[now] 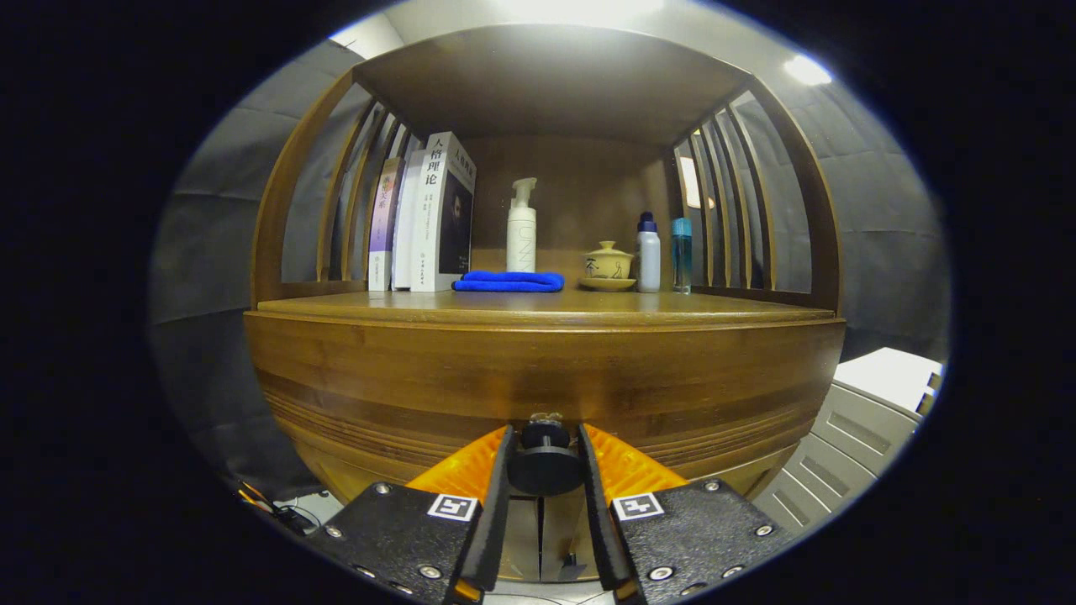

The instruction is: Pull open the drawer, take out the items inside it, and place them on the countertop above the cabinet.

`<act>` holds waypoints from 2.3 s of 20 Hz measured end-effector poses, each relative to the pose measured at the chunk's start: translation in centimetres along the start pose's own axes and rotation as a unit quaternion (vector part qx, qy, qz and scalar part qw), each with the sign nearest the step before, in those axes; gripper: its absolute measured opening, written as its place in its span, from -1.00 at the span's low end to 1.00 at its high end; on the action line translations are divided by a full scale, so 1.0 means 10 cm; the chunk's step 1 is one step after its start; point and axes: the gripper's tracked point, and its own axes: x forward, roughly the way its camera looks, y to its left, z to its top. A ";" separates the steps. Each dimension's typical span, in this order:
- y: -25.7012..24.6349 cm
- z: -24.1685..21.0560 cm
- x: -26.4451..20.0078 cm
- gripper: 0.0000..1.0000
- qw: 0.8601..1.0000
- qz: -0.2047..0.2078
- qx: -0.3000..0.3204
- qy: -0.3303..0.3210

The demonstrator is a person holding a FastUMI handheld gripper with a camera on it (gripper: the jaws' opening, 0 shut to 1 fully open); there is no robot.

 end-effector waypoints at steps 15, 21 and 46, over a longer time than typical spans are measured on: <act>-0.02 -0.05 -0.09 -0.37 1.000 -0.009 0.007 0.004; -0.04 -0.08 -0.33 -0.37 1.000 -0.008 0.007 0.010; -0.01 -0.25 -1.23 -0.37 0.998 -0.014 0.027 0.047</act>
